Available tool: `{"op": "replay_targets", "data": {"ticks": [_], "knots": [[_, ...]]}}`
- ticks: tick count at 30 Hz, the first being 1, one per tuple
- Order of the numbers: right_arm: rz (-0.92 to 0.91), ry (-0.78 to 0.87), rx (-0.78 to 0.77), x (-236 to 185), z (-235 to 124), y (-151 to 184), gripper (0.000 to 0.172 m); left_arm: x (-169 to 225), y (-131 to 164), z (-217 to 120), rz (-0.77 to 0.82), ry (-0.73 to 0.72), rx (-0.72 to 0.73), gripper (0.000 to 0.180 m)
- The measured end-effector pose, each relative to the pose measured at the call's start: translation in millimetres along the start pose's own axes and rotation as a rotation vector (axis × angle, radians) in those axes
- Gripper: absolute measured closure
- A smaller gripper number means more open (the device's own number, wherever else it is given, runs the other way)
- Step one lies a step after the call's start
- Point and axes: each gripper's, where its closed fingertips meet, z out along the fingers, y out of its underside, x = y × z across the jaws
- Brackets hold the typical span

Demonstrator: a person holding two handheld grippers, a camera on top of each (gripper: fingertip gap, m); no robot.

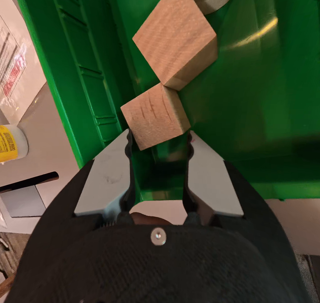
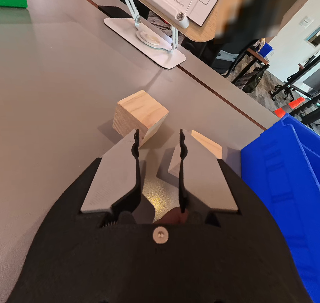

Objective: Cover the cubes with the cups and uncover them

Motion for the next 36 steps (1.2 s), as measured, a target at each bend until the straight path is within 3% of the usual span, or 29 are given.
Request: {"op": "replay_targets", "data": {"ticks": [7, 11, 14, 19, 21, 23, 27, 30, 31, 32, 36], "knots": [[-0.025, -0.007, -0.007, -4.6, 1.8, 0.1, 0.128, 25.4, -2.1, -21.7, -0.079, 0.186, 0.09, 0.112], [-0.022, -0.003, -0.009, -3.2, 1.8, 0.7, 0.128, 11.1, -12.6, -23.5, -0.201, 0.15, 0.146, 0.096], [-0.019, 0.001, -0.01, -1.7, 1.1, 2.0, 0.128, 8.1, -16.8, -20.4, -0.06, 0.09, 0.143, 0.096], [-0.01, -0.004, -0.017, -1.4, 1.9, 3.9, 0.128, 25.3, -19.3, -20.0, 0.521, 0.031, 0.14, 0.105], [-0.013, -0.004, -0.017, -1.7, 2.1, 3.5, 0.128, 19.9, -10.8, -14.5, 0.638, 0.019, 0.052, 0.117], [-0.015, -0.004, -0.017, -1.8, 2.2, 3.7, 0.128, 15.9, -5.5, -8.3, 0.622, 0.055, -0.017, 0.106], [-0.012, -0.003, -0.02, -0.7, 2.8, 4.4, 0.128, 9.1, -16.7, -0.8, 0.594, 0.063, 0.001, 0.103], [-0.016, -0.004, -0.023, -1.2, 4.0, 4.5, 0.128, 14.6, -4.7, 12.3, 0.563, 0.124, -0.073, 0.101], [-0.019, -0.004, -0.024, -1.3, 4.3, 4.6, 0.129, 14.0, -3.2, 15.6, 0.566, 0.118, -0.085, 0.102], [-0.021, -0.003, -0.025, -1.4, 4.4, 4.7, 0.128, 13.2, -7.4, 14.9, 0.556, 0.113, -0.066, 0.113], [-0.02, -0.005, -0.024, -1.3, 4.3, 4.5, 0.129, 19.4, -6.8, -1.0, 0.514, 0.196, -0.039, 0.12]]}}
